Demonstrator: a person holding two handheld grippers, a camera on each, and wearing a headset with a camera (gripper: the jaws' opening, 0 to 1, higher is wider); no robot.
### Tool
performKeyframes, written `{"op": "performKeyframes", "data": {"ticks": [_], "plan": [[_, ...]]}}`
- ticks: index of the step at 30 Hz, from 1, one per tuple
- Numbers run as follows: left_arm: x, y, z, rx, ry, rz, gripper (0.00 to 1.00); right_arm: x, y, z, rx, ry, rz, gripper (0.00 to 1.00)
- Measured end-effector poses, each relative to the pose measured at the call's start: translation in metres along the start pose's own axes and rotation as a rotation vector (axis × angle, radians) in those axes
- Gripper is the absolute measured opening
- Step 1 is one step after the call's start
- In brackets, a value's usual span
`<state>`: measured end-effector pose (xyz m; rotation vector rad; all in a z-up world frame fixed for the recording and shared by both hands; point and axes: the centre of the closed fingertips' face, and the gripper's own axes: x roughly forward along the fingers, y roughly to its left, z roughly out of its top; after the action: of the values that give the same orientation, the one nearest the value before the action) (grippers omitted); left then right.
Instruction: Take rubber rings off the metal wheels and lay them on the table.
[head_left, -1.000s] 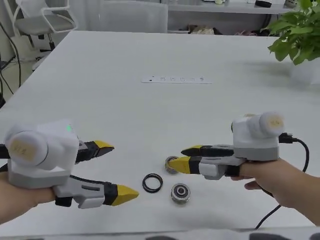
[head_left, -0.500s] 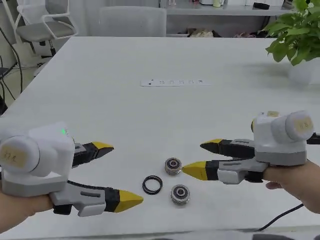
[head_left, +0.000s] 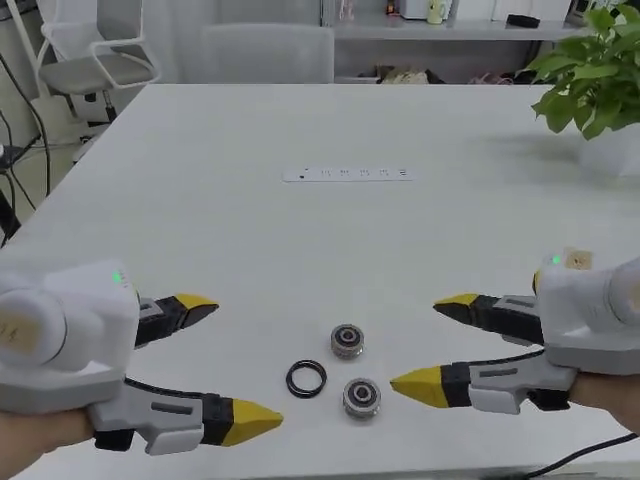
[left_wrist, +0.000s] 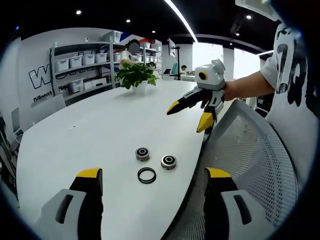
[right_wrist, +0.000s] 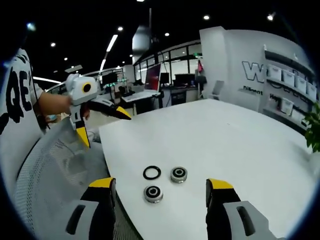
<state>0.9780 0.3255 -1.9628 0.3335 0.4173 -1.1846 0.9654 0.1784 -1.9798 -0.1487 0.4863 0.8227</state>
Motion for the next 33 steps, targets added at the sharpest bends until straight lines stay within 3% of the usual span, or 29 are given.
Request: {"op": "performKeyframes", "data": {"ticks": [19, 30, 33], "plan": [[-0.009, -0.003, -0.012, -0.017, 0.011, 0.037, 0.89, -0.024, 0.001, -0.022, -0.013, 0.047, -0.052, 0.88], [-0.015, -0.002, -0.017, -0.039, 0.009, 0.061, 0.92, -0.027, 0.0, -0.028, -0.032, 0.068, -0.061, 0.9], [-0.015, -0.004, -0.019, -0.007, 0.022, 0.065, 0.93, -0.027, 0.0, -0.029, -0.027, 0.067, -0.062, 0.9]]}}
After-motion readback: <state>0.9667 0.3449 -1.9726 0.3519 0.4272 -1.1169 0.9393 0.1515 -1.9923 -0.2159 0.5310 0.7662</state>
